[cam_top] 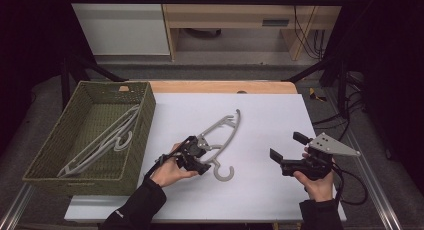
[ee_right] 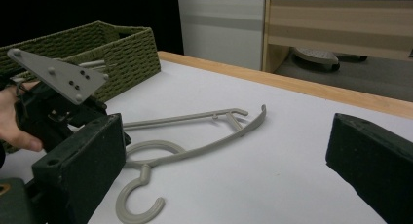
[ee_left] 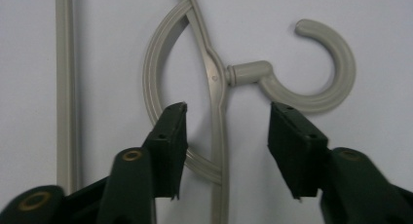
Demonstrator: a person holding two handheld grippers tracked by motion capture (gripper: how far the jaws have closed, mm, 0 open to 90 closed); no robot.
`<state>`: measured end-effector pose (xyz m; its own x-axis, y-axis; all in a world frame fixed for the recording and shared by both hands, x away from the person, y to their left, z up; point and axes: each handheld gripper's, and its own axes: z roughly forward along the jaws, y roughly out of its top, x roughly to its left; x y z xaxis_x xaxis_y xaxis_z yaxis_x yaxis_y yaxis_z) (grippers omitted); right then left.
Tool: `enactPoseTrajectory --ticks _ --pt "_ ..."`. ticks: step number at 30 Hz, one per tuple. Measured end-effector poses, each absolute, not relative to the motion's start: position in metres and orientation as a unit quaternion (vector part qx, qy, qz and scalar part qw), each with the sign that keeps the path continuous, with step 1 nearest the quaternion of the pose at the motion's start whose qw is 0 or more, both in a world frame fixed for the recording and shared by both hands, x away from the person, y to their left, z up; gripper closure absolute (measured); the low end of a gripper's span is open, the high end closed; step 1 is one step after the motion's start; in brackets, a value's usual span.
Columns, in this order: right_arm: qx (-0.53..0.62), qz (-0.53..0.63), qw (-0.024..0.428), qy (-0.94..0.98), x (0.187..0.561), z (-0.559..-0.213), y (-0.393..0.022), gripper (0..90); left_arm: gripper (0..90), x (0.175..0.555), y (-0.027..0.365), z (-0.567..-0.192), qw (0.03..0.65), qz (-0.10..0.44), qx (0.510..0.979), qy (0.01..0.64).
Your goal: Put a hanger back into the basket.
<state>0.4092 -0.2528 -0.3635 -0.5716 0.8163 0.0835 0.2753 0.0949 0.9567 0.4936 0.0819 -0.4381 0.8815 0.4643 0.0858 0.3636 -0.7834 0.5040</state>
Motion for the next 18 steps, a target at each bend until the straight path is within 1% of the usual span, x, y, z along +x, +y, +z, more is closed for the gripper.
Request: enactPoseTrajectory --ticks 3,12,18 --pt "0.39 0.547 0.247 0.698 0.409 -0.364 -0.252 1.3 56.2 0.497 0.08 -0.442 0.234 0.105 0.941 0.22" --pt "0.389 0.548 0.248 0.698 0.409 -0.363 -0.253 1.3 68.8 0.501 0.075 -0.453 0.218 0.09 0.947 0.218" --pt "0.389 0.548 0.247 0.698 0.409 -0.364 -0.252 1.3 72.3 0.501 0.074 -0.453 0.215 0.087 0.947 0.222"
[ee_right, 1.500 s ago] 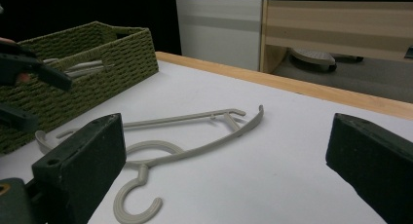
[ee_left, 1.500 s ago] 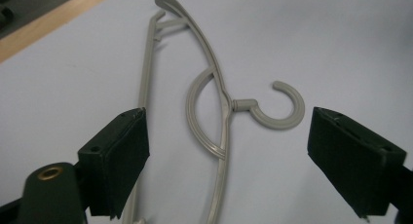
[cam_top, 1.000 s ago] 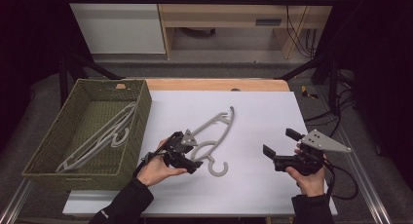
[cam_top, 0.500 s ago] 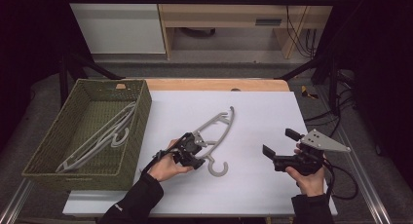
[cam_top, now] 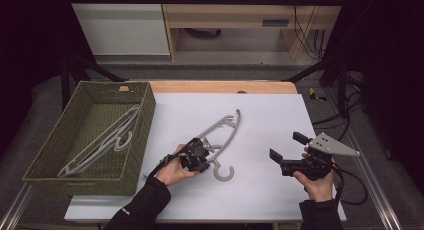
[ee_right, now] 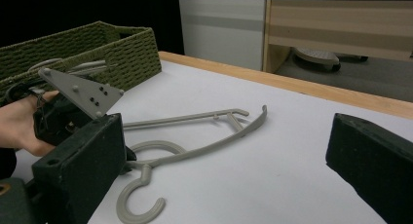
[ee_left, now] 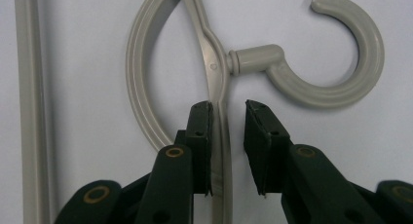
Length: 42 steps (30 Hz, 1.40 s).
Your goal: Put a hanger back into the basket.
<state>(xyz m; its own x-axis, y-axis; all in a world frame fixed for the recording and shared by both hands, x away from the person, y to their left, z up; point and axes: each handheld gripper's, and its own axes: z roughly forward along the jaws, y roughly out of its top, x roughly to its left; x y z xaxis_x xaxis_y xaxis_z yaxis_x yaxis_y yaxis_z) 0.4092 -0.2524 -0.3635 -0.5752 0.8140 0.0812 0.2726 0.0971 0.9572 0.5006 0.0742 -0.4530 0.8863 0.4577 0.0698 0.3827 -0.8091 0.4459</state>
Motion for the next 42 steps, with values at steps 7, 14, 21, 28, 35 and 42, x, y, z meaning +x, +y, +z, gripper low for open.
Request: enactPoseTrajectory --ticks 7,14,21,28,35,42 --pt "0.388 0.548 0.248 0.698 0.4089 -0.363 -0.2524 1.3 80.9 0.5008 0.0725 -0.4516 0.205 0.077 0.947 0.235" --pt "0.388 0.549 0.247 0.698 0.4088 -0.3629 -0.2528 1.2 82.3 0.5006 0.0736 -0.4507 0.204 0.07 0.945 0.245" --pt "0.388 0.548 0.249 0.698 0.4088 -0.363 -0.2525 1.2 80.2 0.4994 0.074 -0.4508 0.199 0.07 0.946 0.244" --pt "0.388 0.55 0.247 0.697 0.4085 -0.3624 -0.2524 1.2 78.6 0.4965 0.0718 -0.4514 0.194 0.081 0.947 0.242" --pt "0.386 0.548 0.245 0.701 0.409 -0.3627 -0.2498 1.1 82.2 0.4962 0.0704 -0.4511 0.19 0.083 0.948 0.241" --pt "0.388 0.549 0.246 0.699 0.4093 -0.3632 -0.2521 1.1 82.7 0.4949 0.0724 -0.4505 0.199 0.082 0.944 0.248"
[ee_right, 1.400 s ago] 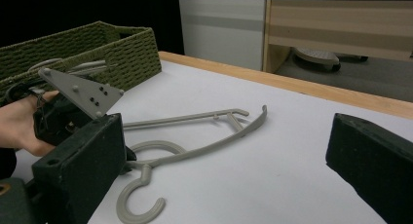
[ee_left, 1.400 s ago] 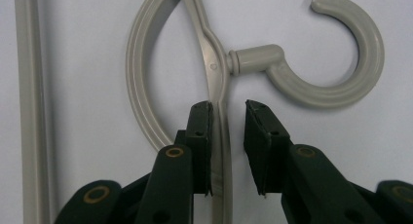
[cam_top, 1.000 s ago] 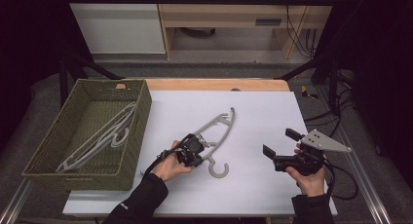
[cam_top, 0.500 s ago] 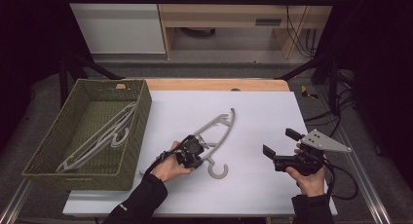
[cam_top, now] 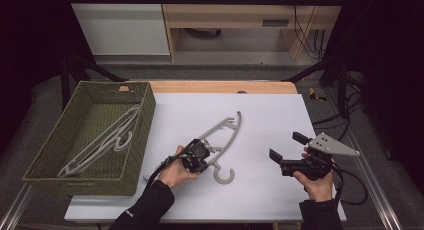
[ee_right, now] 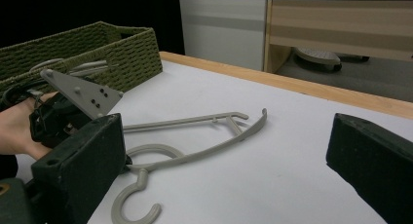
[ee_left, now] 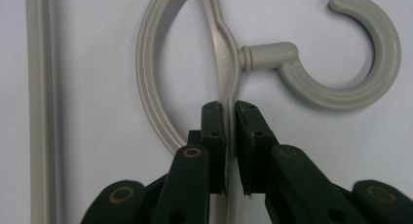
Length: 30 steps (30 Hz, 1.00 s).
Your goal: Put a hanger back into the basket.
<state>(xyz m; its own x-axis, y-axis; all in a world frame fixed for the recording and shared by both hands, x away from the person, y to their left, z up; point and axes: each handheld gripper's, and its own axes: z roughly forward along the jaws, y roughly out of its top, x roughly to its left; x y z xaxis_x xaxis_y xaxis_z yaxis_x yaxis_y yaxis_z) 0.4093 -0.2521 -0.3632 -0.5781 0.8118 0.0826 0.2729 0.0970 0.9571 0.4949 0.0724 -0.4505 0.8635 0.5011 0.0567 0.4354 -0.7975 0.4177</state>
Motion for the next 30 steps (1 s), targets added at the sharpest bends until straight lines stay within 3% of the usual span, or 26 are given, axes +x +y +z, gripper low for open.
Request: enactPoseTrajectory --ticks 6,16,30 --pt "0.388 0.548 0.246 0.699 0.409 -0.363 -0.252 1.1 82.9 0.489 0.081 -0.438 0.241 0.061 0.936 0.251" --pt "0.39 0.548 0.246 0.698 0.409 -0.363 -0.254 1.1 83.0 0.479 0.095 -0.413 0.289 0.07 0.922 0.248" --pt "0.388 0.55 0.247 0.697 0.409 -0.363 -0.255 1.1 83.1 0.476 0.099 -0.4 0.311 0.072 0.915 0.248"
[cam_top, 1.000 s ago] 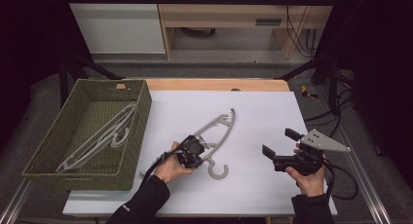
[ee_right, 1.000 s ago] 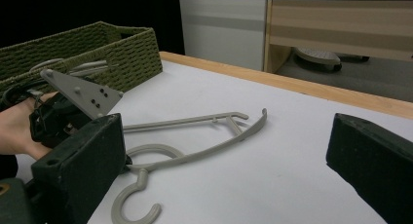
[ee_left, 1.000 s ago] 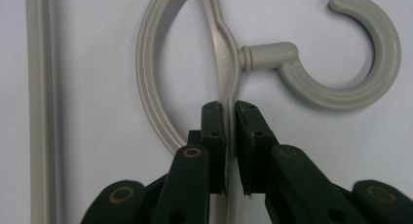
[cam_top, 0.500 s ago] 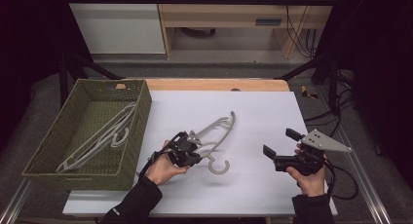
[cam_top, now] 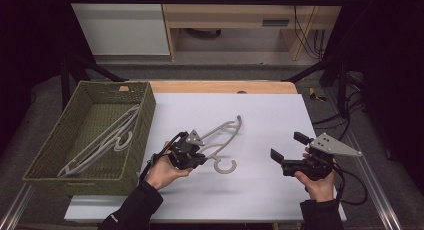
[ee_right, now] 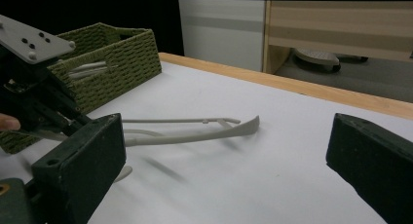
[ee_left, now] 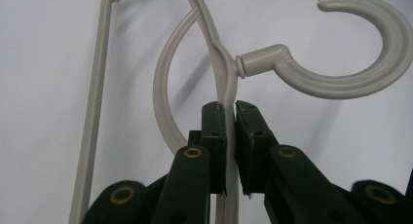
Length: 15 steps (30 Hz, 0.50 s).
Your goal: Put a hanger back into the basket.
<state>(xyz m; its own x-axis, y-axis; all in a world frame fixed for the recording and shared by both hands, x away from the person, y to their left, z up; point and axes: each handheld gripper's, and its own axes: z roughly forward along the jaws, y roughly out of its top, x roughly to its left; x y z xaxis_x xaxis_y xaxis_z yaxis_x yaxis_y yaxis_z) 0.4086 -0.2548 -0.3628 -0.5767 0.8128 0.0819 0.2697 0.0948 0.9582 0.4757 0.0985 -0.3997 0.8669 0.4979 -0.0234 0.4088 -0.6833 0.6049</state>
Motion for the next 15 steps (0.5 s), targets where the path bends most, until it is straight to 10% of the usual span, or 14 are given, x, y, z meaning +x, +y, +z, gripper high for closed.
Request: enactPoseTrajectory --ticks 15 --pt "0.387 0.55 0.247 0.697 0.408 -0.362 -0.254 1.1 82.8 0.481 0.073 -0.444 0.237 0.087 0.939 0.233"
